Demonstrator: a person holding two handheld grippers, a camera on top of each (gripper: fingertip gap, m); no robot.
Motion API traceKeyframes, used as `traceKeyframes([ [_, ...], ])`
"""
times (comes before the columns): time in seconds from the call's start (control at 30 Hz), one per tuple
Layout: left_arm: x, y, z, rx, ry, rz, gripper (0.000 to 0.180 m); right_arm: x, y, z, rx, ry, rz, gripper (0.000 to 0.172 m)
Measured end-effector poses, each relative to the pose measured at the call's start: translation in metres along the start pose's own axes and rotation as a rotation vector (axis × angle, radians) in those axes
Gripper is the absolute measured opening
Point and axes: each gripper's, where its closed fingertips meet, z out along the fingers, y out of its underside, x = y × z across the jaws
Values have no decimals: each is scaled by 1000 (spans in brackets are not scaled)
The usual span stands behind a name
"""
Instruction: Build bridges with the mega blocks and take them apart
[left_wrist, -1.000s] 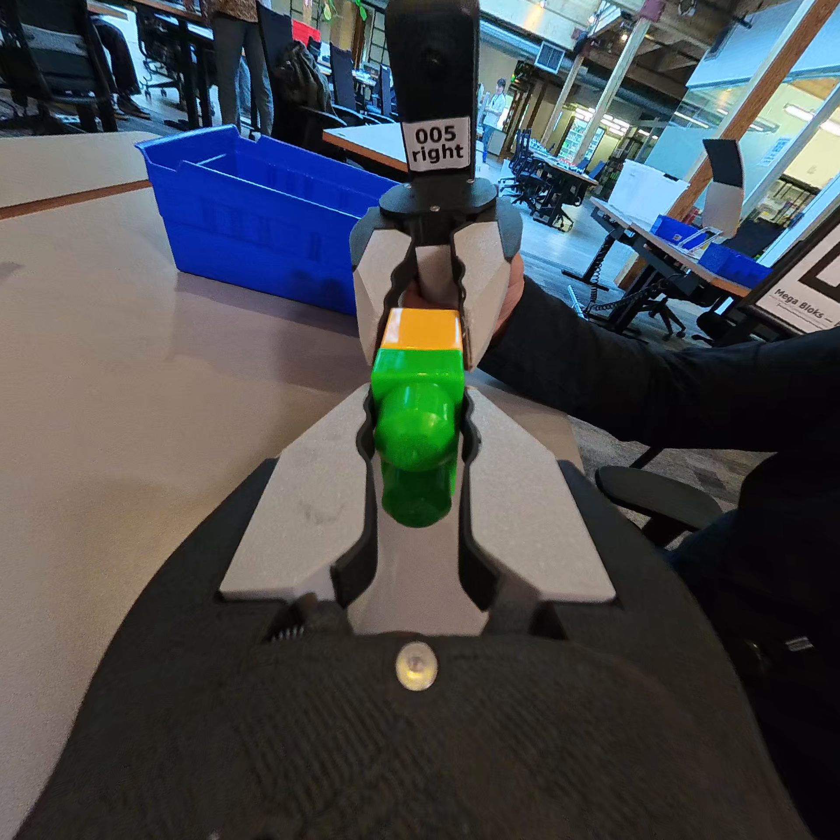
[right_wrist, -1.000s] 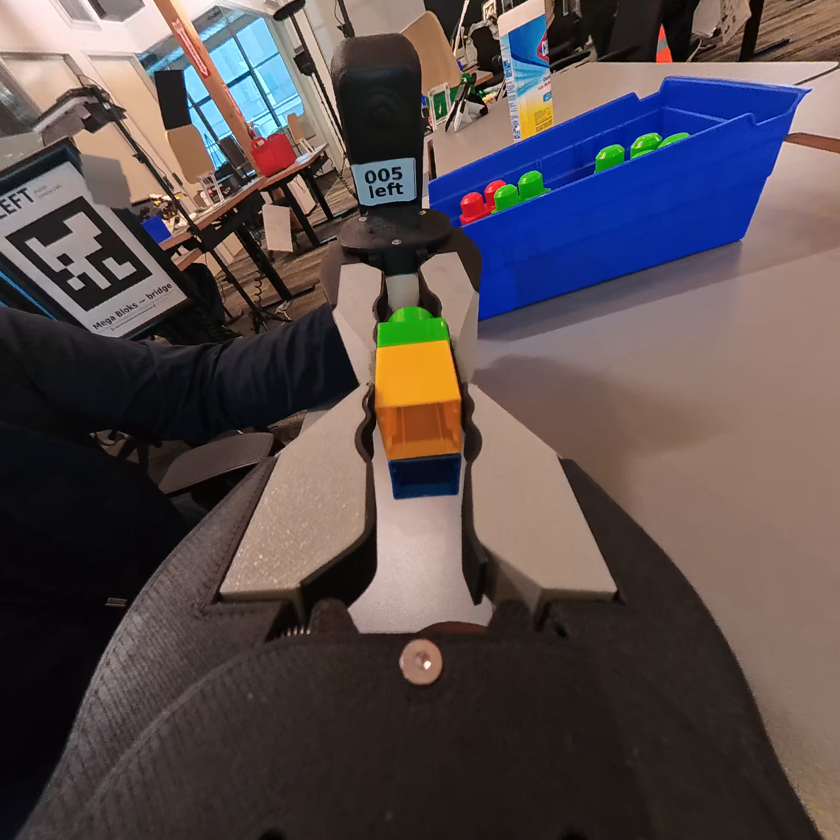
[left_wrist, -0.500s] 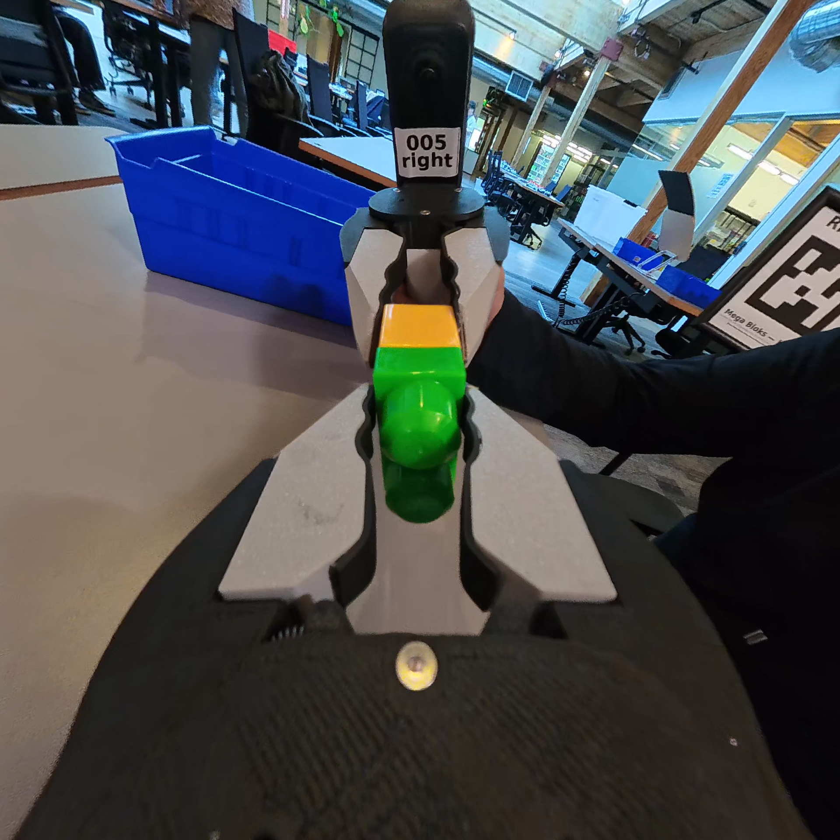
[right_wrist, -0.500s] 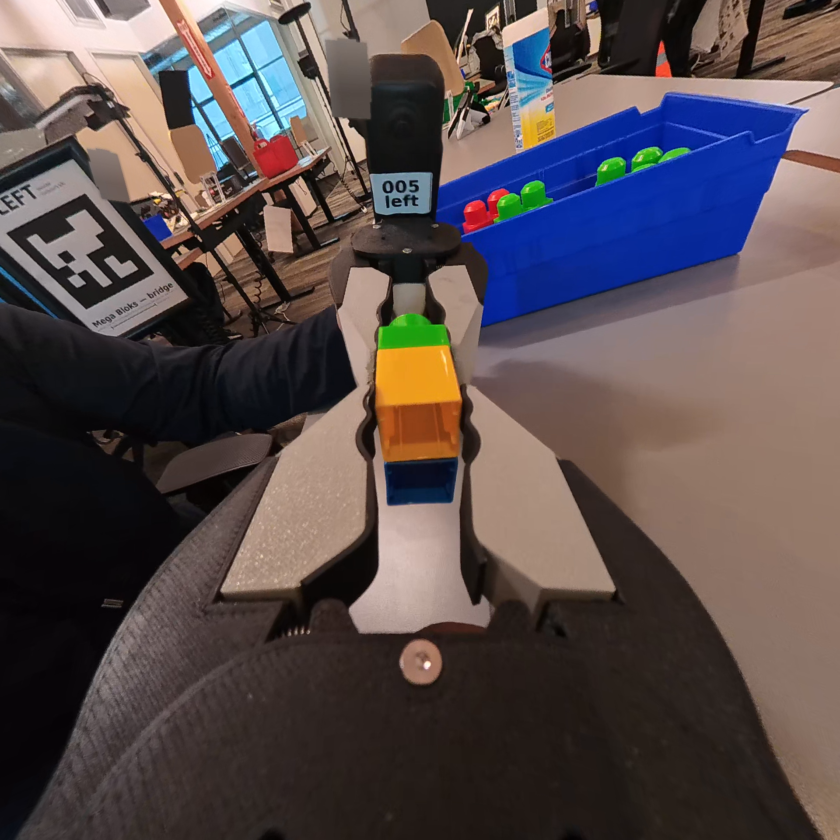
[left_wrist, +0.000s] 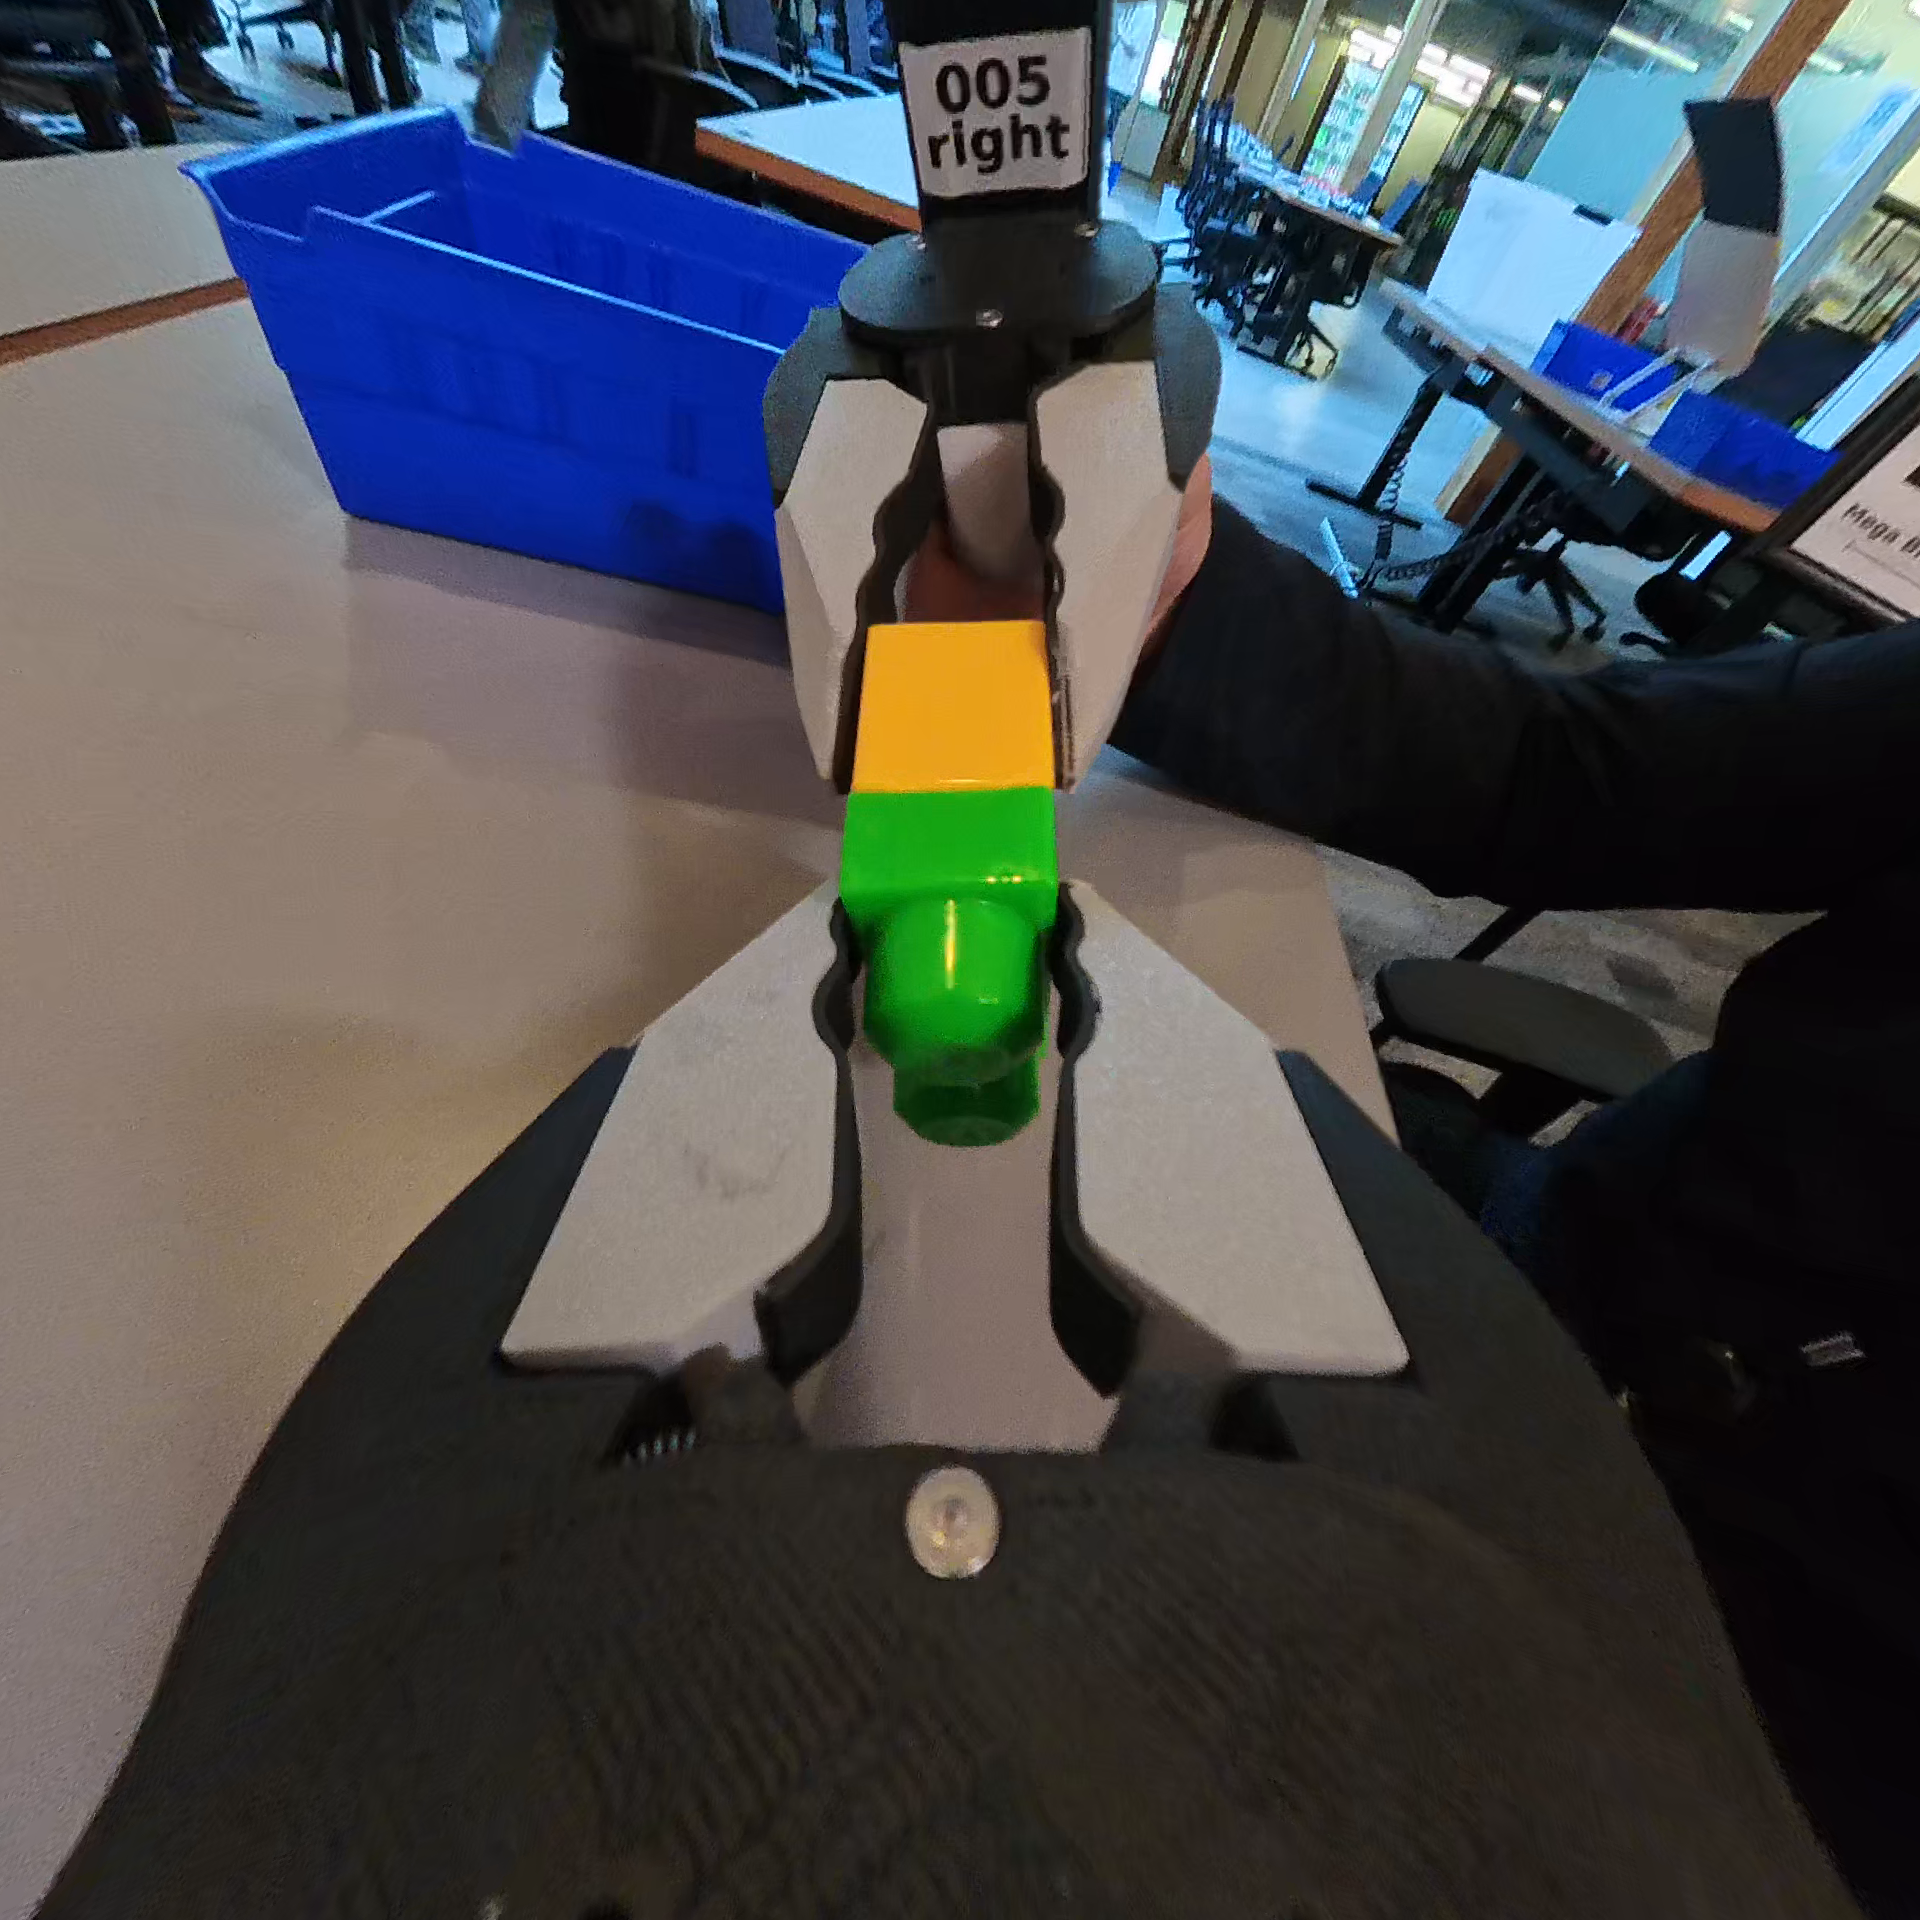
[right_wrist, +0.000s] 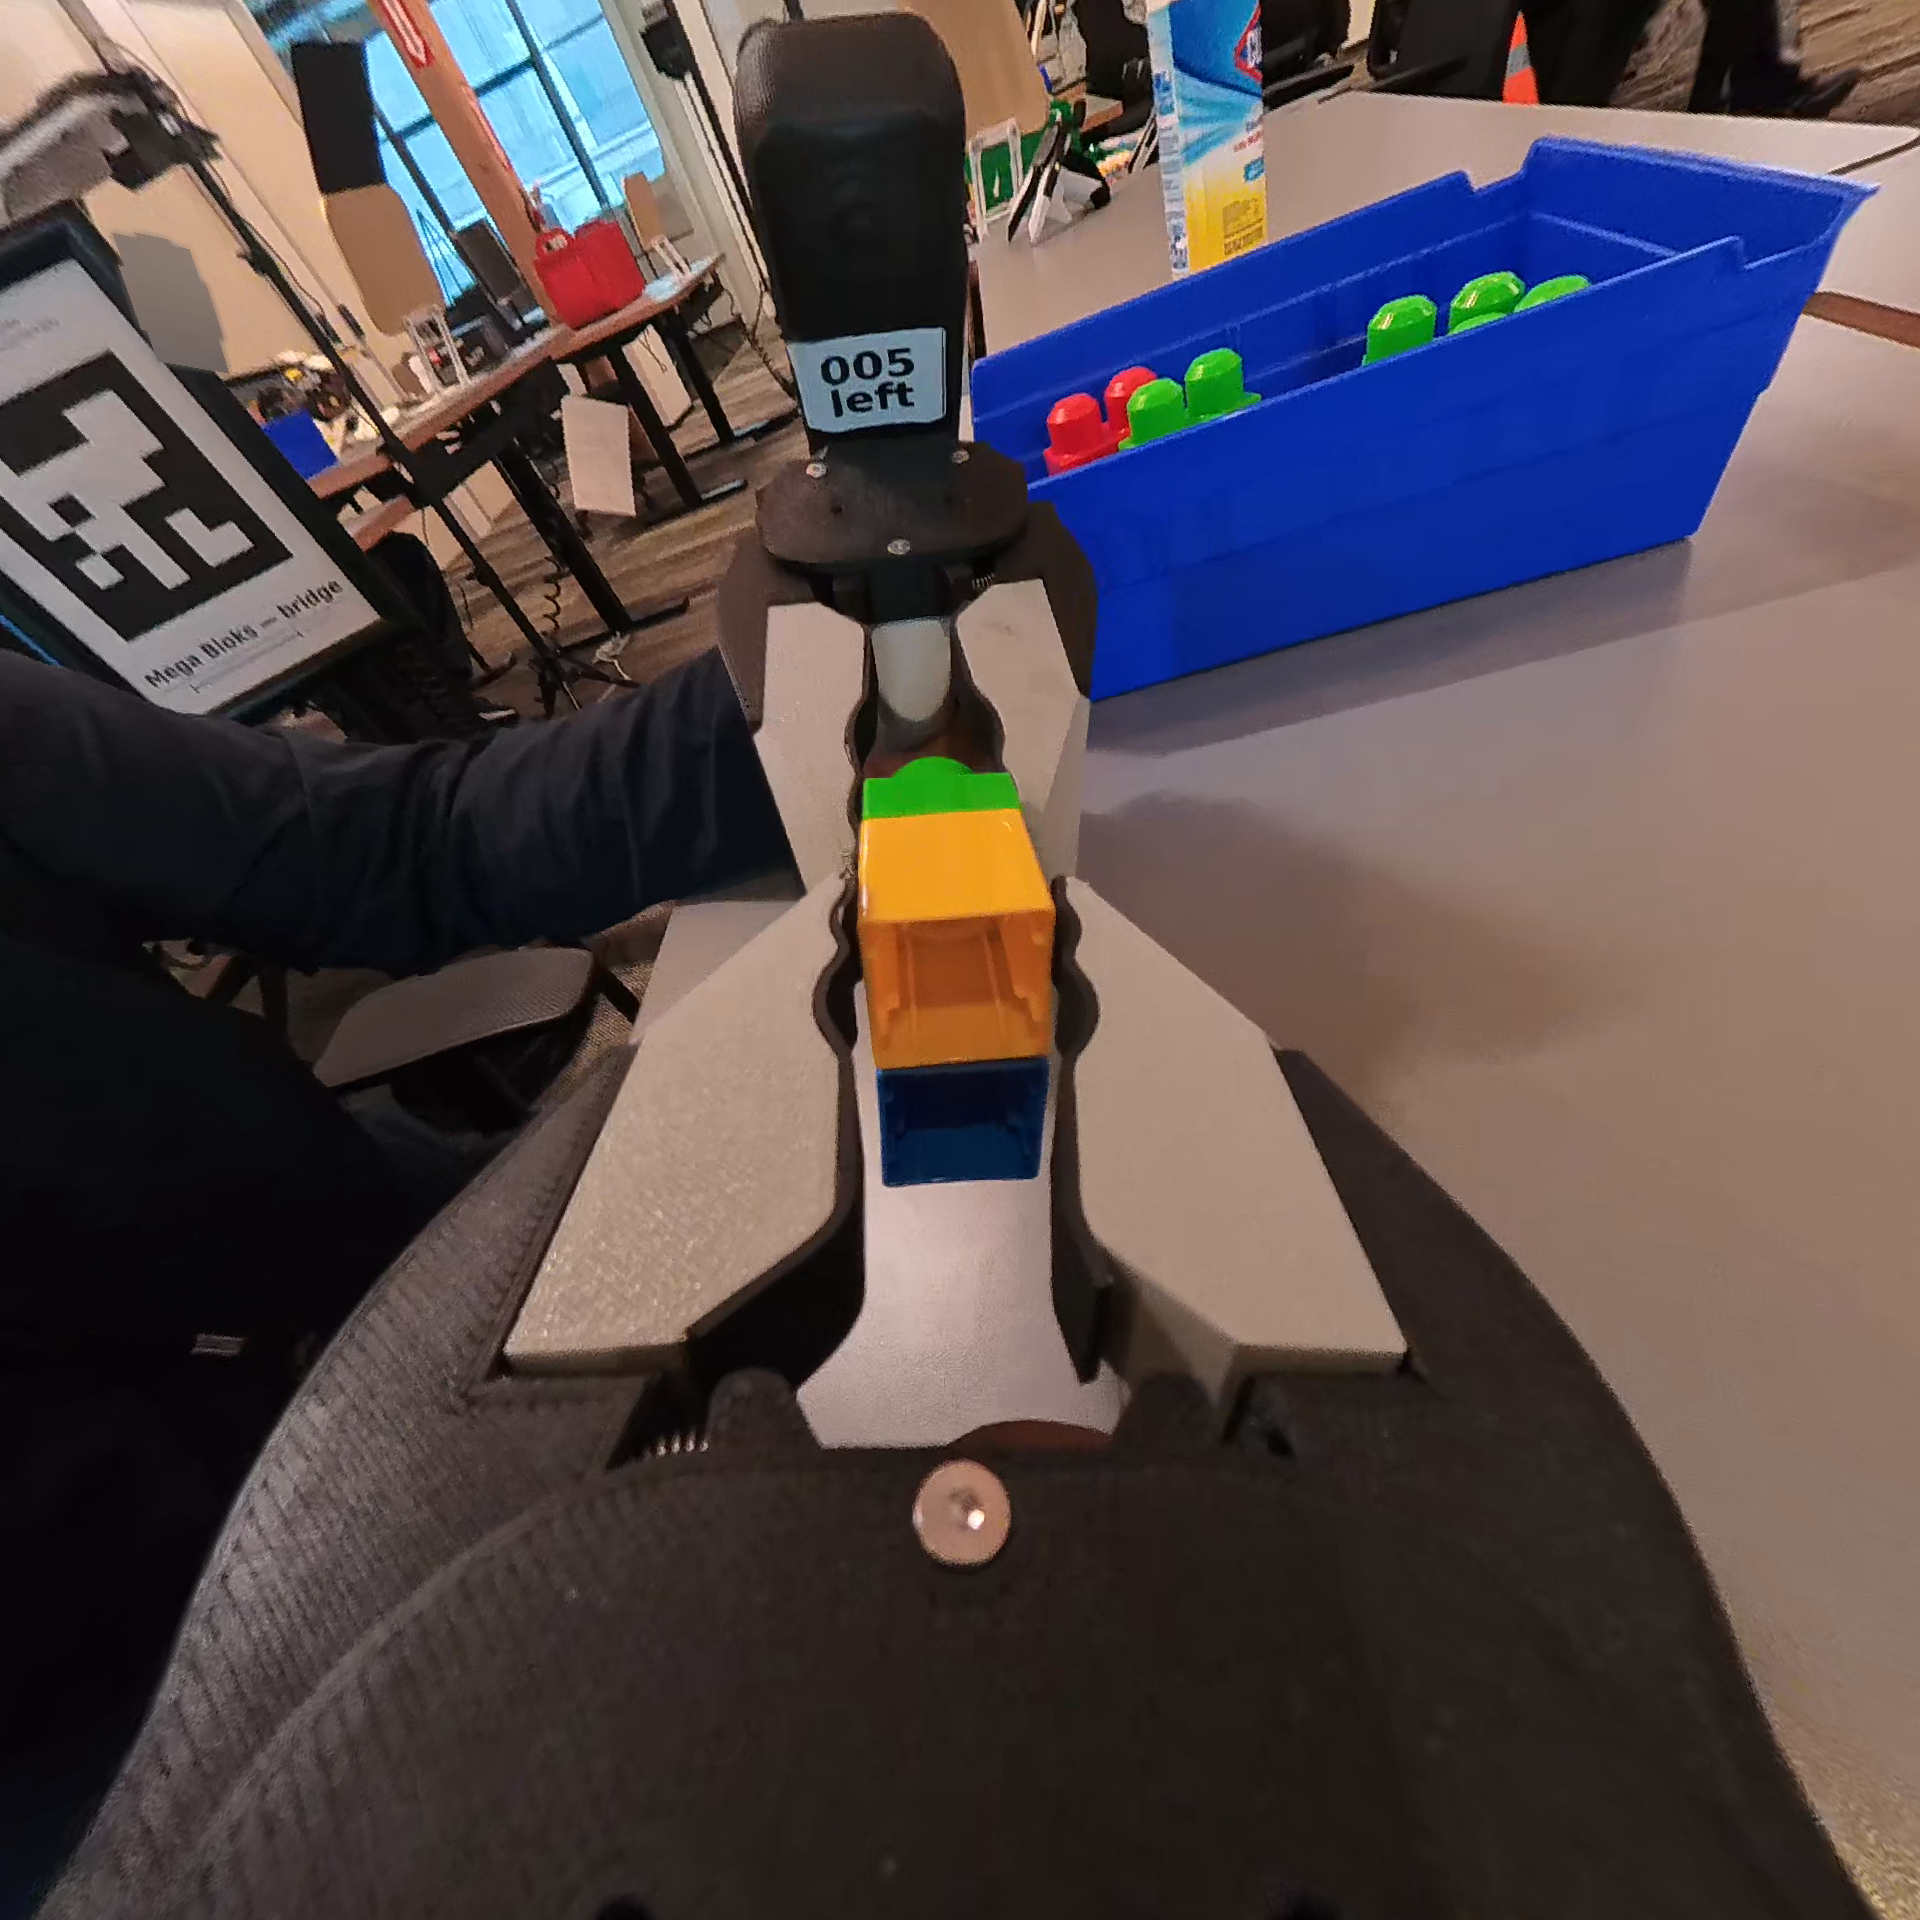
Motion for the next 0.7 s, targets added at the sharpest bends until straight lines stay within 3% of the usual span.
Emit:
traceKeyframes([
  [0.7, -1, 16, 2, -110, -43, 70, 34, -3, 11, 2, -51, -42, 32, 34],
])
